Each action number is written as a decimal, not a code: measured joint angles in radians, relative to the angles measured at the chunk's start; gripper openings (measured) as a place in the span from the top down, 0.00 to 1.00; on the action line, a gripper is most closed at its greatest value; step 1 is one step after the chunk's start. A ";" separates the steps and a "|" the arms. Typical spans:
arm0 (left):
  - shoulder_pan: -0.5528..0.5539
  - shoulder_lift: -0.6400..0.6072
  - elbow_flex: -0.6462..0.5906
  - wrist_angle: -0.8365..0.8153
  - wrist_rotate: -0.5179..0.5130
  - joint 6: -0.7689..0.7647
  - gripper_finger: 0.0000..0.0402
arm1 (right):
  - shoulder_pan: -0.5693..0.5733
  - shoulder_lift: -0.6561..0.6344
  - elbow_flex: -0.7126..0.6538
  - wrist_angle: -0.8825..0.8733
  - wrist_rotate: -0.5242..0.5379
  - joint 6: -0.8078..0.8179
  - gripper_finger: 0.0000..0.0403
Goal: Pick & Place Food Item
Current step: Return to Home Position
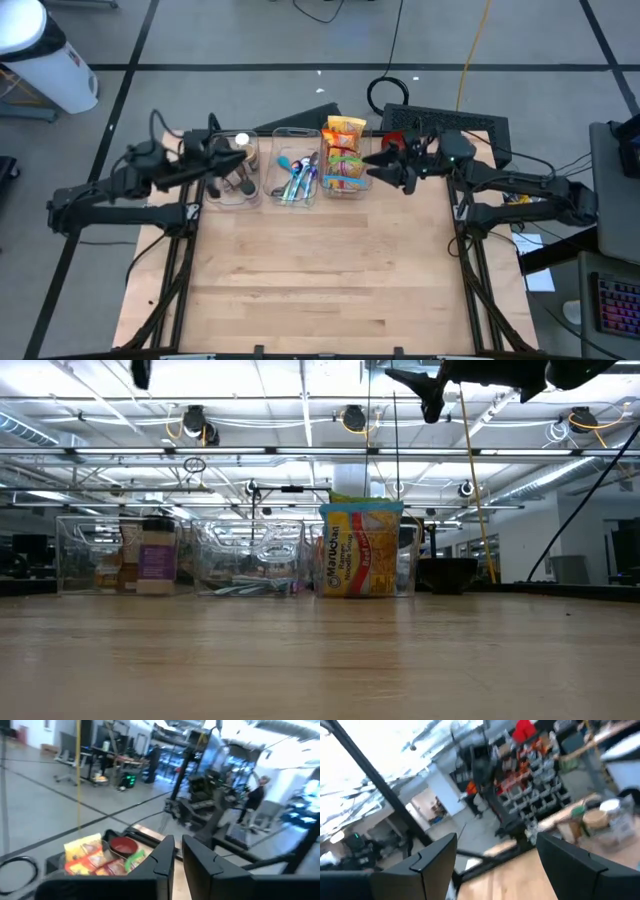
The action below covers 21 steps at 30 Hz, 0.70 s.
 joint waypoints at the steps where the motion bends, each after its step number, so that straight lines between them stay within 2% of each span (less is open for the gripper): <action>1: 0.001 -0.040 -0.037 0.006 0.013 -0.005 0.91 | -0.013 -0.002 0.000 0.012 0.000 0.001 0.34; 10: 0.001 -0.398 -0.242 0.006 0.021 0.041 0.93 | -0.174 -0.127 0.000 -0.009 0.000 0.006 0.34; 14: 0.001 -0.530 -0.331 0.013 0.006 0.090 0.92 | -0.214 -0.200 0.000 -0.119 0.068 -0.037 0.34; 17: 0.001 -0.603 -0.399 0.051 -0.012 0.101 0.92 | -0.215 -0.241 0.000 -0.205 0.110 -0.075 0.34; 21: 0.001 -0.602 -0.473 0.106 -0.014 0.109 0.92 | -0.208 -0.269 0.000 -0.259 0.151 -0.100 0.34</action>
